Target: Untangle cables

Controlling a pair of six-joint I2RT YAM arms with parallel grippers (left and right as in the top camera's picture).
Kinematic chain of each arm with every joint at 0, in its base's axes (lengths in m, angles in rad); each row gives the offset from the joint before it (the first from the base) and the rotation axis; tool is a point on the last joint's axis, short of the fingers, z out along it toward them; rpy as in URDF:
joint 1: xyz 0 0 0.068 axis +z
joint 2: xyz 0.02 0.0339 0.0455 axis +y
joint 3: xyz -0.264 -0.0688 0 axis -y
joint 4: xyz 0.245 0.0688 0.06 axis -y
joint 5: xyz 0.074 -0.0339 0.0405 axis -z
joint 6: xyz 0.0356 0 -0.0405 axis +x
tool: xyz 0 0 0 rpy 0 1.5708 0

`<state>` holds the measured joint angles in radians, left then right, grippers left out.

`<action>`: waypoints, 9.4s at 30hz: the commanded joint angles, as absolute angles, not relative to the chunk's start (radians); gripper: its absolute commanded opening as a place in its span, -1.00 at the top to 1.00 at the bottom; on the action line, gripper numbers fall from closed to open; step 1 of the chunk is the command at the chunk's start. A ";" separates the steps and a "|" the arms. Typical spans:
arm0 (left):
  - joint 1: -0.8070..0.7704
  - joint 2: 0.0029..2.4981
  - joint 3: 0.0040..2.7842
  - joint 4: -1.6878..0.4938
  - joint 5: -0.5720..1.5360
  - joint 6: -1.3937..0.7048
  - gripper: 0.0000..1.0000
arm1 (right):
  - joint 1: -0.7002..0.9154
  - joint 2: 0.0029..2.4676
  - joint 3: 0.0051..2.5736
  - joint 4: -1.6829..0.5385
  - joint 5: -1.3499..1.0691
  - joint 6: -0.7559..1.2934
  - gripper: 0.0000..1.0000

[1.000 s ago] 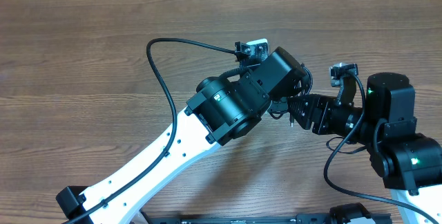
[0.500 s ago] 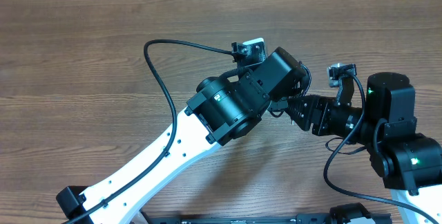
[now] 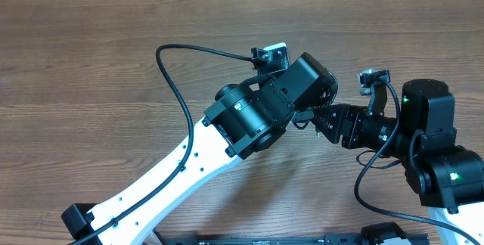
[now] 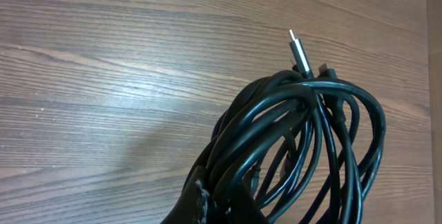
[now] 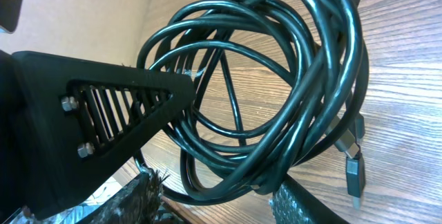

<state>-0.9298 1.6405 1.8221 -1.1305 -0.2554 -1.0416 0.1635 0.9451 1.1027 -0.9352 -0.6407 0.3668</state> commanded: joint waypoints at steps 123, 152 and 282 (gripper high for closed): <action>-0.870 1.629 1.835 -1.199 -0.356 -1.285 0.92 | 0.163 0.978 1.121 -1.009 -0.434 0.392 0.93; -0.847 1.629 1.835 -1.349 -0.463 -1.581 0.91 | 0.163 0.977 1.121 -0.919 -0.841 0.233 0.93; -0.823 1.530 1.835 -0.902 -0.169 -0.425 0.92 | 0.162 0.974 1.121 -1.053 -0.282 0.419 0.93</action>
